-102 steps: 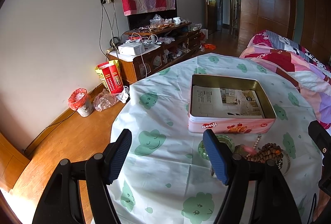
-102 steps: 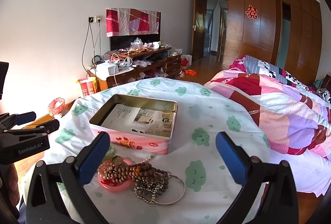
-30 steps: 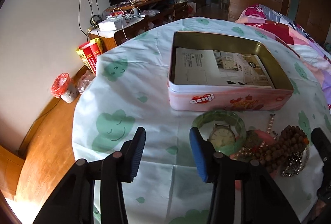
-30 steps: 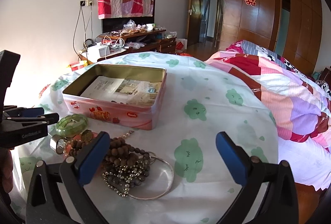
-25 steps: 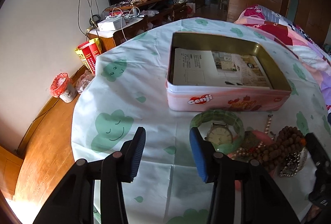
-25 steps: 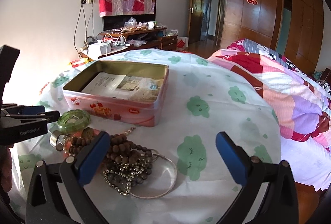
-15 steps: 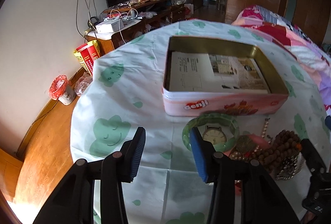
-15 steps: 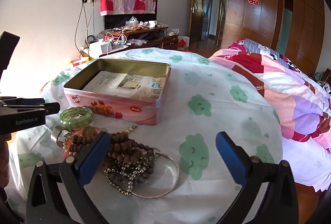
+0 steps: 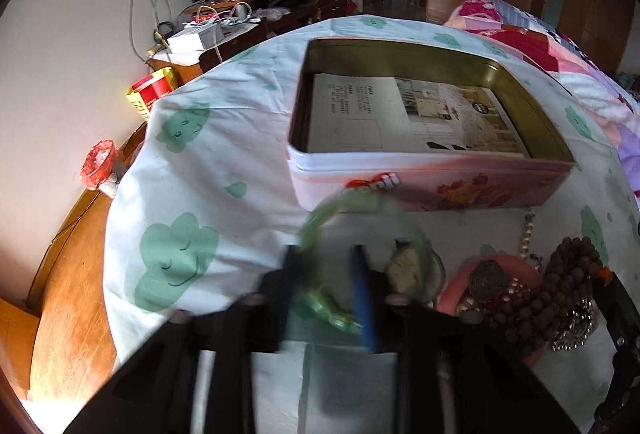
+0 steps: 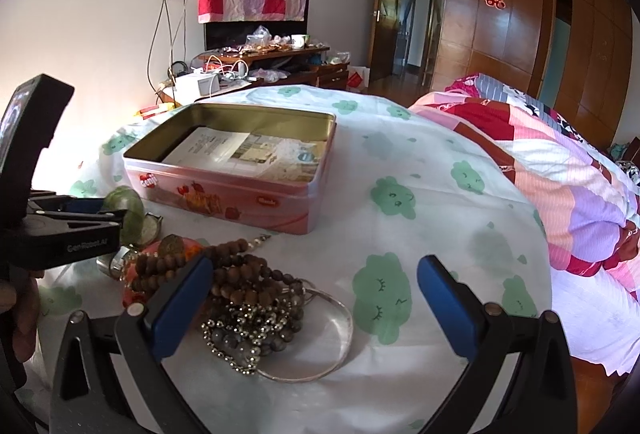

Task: Organize jewelry
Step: 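Move the left tool to the green jade bangle while the right tool approaches the brown bead bracelet, then grasp the green jade bangle with the left tool while the right tool grasps the brown bead bracelet, then carry the green bangle with the left tool while the right tool carries the beads into the tin, then open the left tool to drop the bangle while the right tool releases the beads in the tin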

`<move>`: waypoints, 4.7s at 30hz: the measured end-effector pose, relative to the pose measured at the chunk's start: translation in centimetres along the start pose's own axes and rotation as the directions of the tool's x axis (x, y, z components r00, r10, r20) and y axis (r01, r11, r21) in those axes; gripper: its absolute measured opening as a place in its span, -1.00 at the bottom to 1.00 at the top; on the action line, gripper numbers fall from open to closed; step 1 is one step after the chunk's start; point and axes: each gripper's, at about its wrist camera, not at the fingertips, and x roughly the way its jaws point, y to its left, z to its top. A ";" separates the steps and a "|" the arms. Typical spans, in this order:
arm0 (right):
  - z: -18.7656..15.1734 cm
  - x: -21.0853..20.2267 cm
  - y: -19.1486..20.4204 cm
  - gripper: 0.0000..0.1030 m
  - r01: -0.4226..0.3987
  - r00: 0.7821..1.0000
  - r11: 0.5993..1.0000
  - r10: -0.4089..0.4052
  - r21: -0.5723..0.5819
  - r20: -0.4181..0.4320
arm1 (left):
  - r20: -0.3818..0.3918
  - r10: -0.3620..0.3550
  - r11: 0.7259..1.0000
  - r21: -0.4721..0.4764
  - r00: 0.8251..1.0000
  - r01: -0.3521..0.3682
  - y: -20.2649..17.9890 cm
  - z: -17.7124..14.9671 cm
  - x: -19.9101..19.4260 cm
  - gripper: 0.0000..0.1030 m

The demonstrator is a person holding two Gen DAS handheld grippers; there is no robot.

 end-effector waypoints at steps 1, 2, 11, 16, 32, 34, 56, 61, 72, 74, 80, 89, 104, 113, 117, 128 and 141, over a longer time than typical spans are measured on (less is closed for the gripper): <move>0.0 0.0 -0.1 1.00 -0.001 1.000 1.000 0.001 -0.001 0.001 | 0.002 -0.002 1.000 0.005 1.000 0.002 -0.1 -0.1 -0.1 -0.88; 0.0 0.1 -0.1 1.00 -0.002 1.000 1.000 0.002 -0.001 0.002 | 0.007 -0.004 1.000 0.003 1.000 0.004 0.0 -0.2 -0.3 -0.88; 0.1 0.2 -0.7 1.00 -0.041 0.999 0.999 0.041 0.016 0.003 | 0.110 0.023 0.999 -0.034 0.994 -0.019 2.3 -0.9 -4.6 -0.89; 0.3 -0.2 -0.4 0.96 -0.079 0.997 0.997 0.079 -0.010 0.019 | 0.168 0.042 0.999 -0.031 0.985 -0.038 2.5 -1.0 -6.8 -0.89; 1.2 1.2 2.4 0.39 -0.258 0.965 0.963 0.253 -0.078 -0.071 | 0.158 0.042 0.999 -0.019 0.987 -0.039 1.8 -1.5 -6.4 -0.89; 1.1 2.0 2.8 0.00 -0.309 0.946 0.948 0.299 -0.075 -0.122 | 0.157 0.041 0.999 -0.021 0.987 -0.039 1.8 -1.5 -6.4 -0.89; 3.2 -2.0 1.7 -0.45 -0.359 0.933 0.929 0.360 -0.086 -0.002 | 0.220 0.016 1.000 -0.022 0.975 -0.011 1.9 -0.3 -8.8 -0.89; 3.8 -1.5 1.3 -0.45 -0.356 0.934 0.931 0.357 -0.081 -0.001 | 0.217 0.008 1.000 -0.019 0.976 -0.004 1.7 0.9 -8.6 -0.89; 6.4 -0.1 0.5 -0.45 -0.355 0.934 0.932 0.356 -0.067 0.008 | 0.200 -0.039 0.999 -0.030 0.979 0.046 2.0 4.1 -7.5 -0.89; 7.1 0.2 0.5 -0.45 -0.349 0.936 0.934 0.351 -0.077 0.009 | 0.203 -0.036 0.999 -0.020 0.978 0.041 1.9 4.8 -7.3 -0.89; 8.9 1.1 0.5 -0.45 -0.327 0.944 0.940 0.330 -0.092 0.019 | 0.197 -0.039 0.999 0.002 0.980 0.040 1.5 6.6 -6.1 -0.89; 10.5 4.2 0.4 -0.45 -0.284 0.959 0.955 0.285 -0.090 -0.003 | 0.176 -0.029 0.999 0.023 0.984 0.025 1.0 9.2 -3.7 -0.89; 10.9 9.1 -0.3 -0.45 -0.227 0.973 0.972 0.223 -0.061 -0.062 | 0.122 0.008 0.998 0.066 0.992 -0.016 -0.4 11.2 0.9 -0.89; 11.0 10.3 -0.1 -0.45 -0.220 0.974 0.973 0.214 -0.065 -0.079 | 0.100 0.028 0.995 0.090 0.995 -0.037 -0.8 11.4 2.5 -0.89; 11.0 10.5 0.0 -0.45 -0.220 0.973 0.973 0.215 -0.068 -0.084 | 0.091 0.038 0.995 0.094 0.995 -0.046 -0.9 11.5 2.9 -0.89; 10.8 10.4 -0.1 -0.13 -0.222 0.973 0.973 0.218 -0.061 -0.077 | 0.071 0.034 0.995 0.094 0.997 -0.040 -1.0 11.4 3.1 -0.73; 10.3 8.8 -1.0 0.39 -0.188 0.982 0.982 0.188 -0.010 -0.022 | 0.142 0.048 0.993 0.101 0.989 -0.063 -1.3 10.6 0.8 0.36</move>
